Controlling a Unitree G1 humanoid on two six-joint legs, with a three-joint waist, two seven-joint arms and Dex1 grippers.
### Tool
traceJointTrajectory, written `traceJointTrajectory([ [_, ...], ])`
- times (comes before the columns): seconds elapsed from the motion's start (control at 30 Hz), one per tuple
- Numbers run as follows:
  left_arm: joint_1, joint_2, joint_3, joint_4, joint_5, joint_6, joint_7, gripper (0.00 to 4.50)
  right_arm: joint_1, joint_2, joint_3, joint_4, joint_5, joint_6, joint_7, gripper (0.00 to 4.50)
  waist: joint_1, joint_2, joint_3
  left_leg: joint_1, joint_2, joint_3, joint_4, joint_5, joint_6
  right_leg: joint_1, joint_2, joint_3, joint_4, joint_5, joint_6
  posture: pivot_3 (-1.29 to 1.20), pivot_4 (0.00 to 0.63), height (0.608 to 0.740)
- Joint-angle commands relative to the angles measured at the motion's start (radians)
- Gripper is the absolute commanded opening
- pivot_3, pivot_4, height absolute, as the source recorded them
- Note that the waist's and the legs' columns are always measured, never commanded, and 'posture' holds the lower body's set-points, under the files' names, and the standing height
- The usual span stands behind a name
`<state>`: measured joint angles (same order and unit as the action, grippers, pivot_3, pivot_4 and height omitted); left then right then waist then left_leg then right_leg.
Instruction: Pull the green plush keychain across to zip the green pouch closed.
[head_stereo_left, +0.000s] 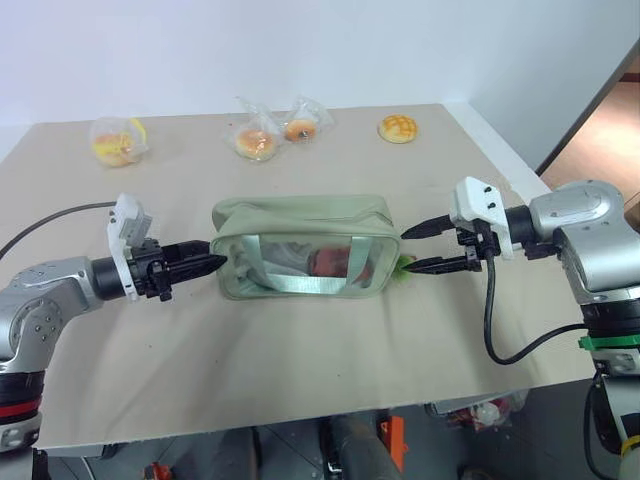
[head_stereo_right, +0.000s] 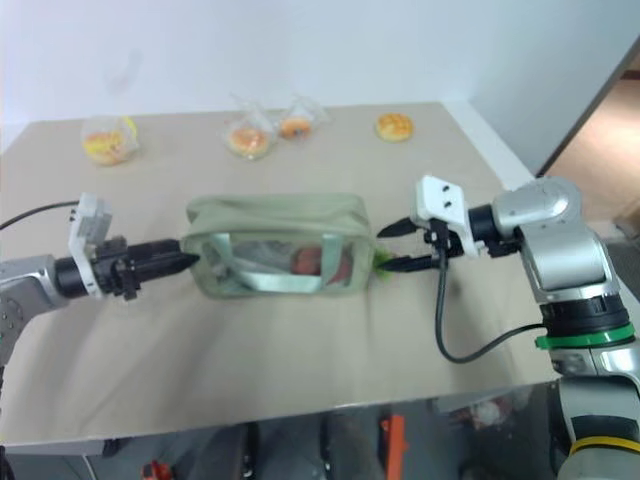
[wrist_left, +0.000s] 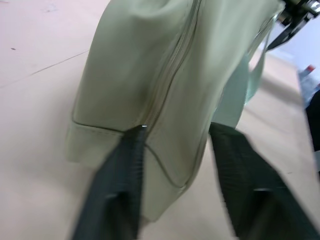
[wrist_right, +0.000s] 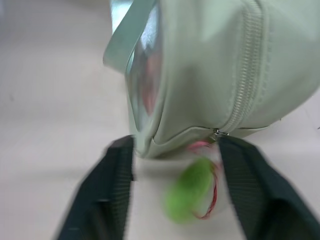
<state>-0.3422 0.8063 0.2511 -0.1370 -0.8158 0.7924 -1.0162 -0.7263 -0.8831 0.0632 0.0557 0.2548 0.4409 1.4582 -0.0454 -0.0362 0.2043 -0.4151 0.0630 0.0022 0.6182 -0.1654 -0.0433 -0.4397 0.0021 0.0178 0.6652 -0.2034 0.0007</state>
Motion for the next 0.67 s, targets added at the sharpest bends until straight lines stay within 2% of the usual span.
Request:
traceJointTrajectory([
  [0.03,-0.014,0.033,0.050,-0.038,-0.014,0.001,0.010,3.66,0.001,-0.037,-0.091,-0.036,0.089,0.071,-0.006,4.02,0.000,0.000,0.000,0.000,0.000,0.000,0.000,0.000,0.000,0.000,0.000,0.000,0.000,0.000,0.000,0.00,0.150,0.740],
  [0.1,0.009,0.055,0.077,-0.060,-0.009,-0.007,0.016,4.32,0.012,-0.056,-0.132,-0.022,0.116,0.093,-0.020,4.02,-0.001,0.000,0.000,-0.001,0.000,0.000,0.000,0.000,0.000,-0.001,0.000,0.000,0.000,0.000,0.000,0.00,0.150,0.740],
  [0.3,0.173,0.107,0.232,-0.071,-0.029,-0.016,-0.030,4.32,0.081,-0.092,-0.255,-0.063,0.213,0.191,-0.082,4.02,-0.003,0.000,0.000,-0.002,0.000,0.000,-0.001,-0.001,0.000,-0.002,0.001,0.000,0.000,-0.002,-0.001,0.00,0.150,0.740],
  [0.4,0.238,0.101,0.276,-0.044,-0.026,-0.022,-0.025,4.32,0.140,-0.085,-0.316,-0.109,0.259,0.242,-0.147,4.02,-0.001,0.000,0.000,-0.002,0.001,0.000,-0.001,-0.003,0.001,-0.002,0.000,0.000,0.000,-0.004,-0.001,0.00,0.150,0.740],
  [0.67,0.227,0.060,0.292,0.041,-0.044,-0.028,0.004,4.32,0.259,-0.076,-0.429,-0.225,0.369,0.338,-0.284,4.02,0.003,0.000,0.000,-0.004,0.000,0.000,0.002,-0.003,0.001,-0.002,-0.002,-0.001,0.000,-0.003,0.000,0.00,0.150,0.740],
])
